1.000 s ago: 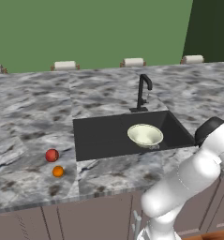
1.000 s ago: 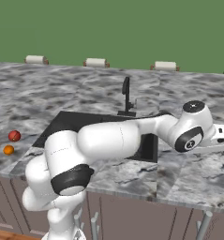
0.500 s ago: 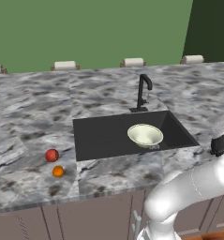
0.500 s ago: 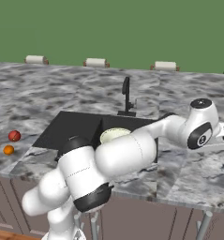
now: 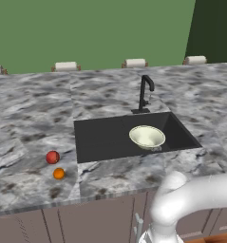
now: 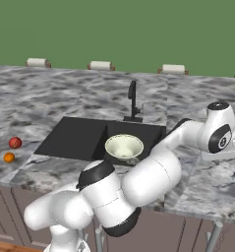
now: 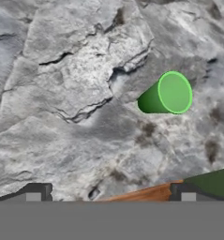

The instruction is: Remove the onion and tangerine from the sink. Then move the bowl and cup from the counter to the sink for washing.

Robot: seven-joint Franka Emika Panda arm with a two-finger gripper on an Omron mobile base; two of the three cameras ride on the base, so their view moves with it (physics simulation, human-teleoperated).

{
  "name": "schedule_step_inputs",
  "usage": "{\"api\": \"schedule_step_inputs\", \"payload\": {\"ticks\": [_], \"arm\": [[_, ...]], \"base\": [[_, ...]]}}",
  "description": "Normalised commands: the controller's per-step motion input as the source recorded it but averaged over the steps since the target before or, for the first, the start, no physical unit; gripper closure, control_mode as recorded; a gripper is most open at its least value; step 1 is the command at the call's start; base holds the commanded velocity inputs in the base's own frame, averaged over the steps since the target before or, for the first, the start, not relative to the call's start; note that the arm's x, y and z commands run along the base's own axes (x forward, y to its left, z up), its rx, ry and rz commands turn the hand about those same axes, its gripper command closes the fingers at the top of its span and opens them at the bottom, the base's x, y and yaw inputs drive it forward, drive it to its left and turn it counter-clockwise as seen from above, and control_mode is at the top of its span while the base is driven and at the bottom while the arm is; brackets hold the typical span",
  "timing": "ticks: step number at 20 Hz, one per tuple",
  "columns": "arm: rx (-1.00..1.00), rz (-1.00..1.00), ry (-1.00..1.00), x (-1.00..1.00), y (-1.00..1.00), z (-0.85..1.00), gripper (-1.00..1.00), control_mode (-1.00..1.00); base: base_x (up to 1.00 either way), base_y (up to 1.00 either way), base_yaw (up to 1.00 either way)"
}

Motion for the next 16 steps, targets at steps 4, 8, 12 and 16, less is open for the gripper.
{"api": "schedule_step_inputs", "payload": {"ticks": [4,8,12,16], "arm": [[0.04,0.00,0.08,0.03,-0.18,-0.15,-1.00,-1.00],[0.06,0.00,0.11,0.04,-0.17,-0.15,-1.00,-1.00],[0.04,0.00,0.11,0.07,-0.16,-0.10,-1.00,-1.00],[0.02,0.00,0.12,0.12,-0.15,-0.07,-1.00,-1.00]], "base": [[0.00,0.00,0.00],[0.00,0.00,0.00],[0.00,0.00,0.00],[0.00,0.00,0.00]]}}
